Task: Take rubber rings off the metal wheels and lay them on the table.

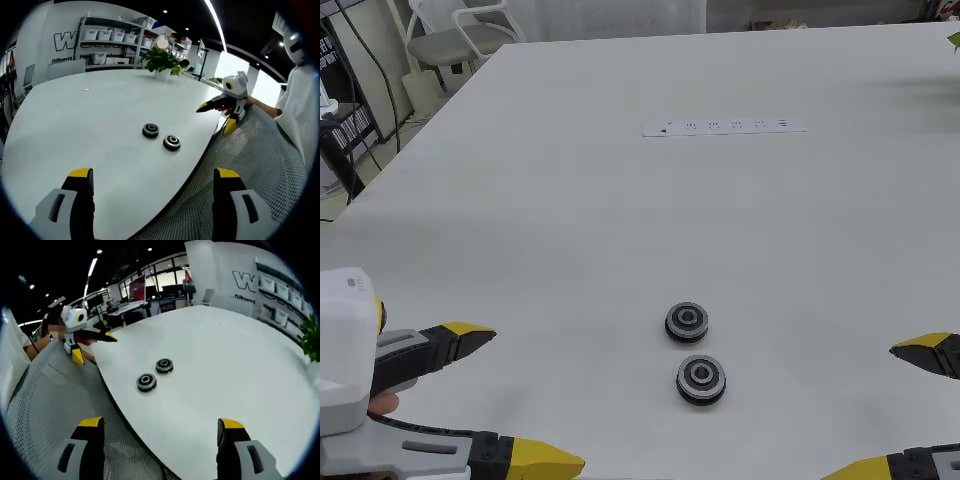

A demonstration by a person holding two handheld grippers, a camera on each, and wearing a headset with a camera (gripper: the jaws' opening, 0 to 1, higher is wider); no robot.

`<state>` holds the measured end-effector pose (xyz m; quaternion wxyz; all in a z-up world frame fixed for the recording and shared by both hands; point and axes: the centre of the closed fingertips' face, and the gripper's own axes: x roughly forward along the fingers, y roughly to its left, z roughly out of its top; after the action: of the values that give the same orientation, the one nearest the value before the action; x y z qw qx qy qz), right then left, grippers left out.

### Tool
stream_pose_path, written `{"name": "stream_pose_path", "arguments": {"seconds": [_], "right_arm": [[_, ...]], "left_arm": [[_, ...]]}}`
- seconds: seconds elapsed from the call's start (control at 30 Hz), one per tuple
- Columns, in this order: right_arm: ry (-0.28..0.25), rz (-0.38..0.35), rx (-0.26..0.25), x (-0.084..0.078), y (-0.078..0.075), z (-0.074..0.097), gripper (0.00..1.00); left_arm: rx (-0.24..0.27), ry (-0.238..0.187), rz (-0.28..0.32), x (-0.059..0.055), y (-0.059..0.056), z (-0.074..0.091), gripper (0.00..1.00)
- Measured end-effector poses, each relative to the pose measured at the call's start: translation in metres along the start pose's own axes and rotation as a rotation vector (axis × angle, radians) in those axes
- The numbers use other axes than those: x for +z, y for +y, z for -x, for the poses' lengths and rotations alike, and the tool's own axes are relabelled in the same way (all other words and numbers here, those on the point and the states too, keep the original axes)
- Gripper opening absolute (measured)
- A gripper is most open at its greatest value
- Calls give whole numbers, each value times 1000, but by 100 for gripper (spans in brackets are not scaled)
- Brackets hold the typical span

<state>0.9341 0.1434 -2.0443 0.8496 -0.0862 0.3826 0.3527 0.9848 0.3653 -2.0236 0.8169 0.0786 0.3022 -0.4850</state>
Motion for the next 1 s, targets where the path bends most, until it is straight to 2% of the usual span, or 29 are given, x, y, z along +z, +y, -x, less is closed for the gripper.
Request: {"name": "stream_pose_path", "arguments": {"seconds": [0.43, 1.0], "right_arm": [[-28, -17, 6, 4, 0, 1, 87], [-29, -21, 9, 4, 0, 0, 87]], "left_arm": [[1, 2, -5, 0, 0, 0, 97], [0, -11, 4, 1, 1, 0, 96]]}}
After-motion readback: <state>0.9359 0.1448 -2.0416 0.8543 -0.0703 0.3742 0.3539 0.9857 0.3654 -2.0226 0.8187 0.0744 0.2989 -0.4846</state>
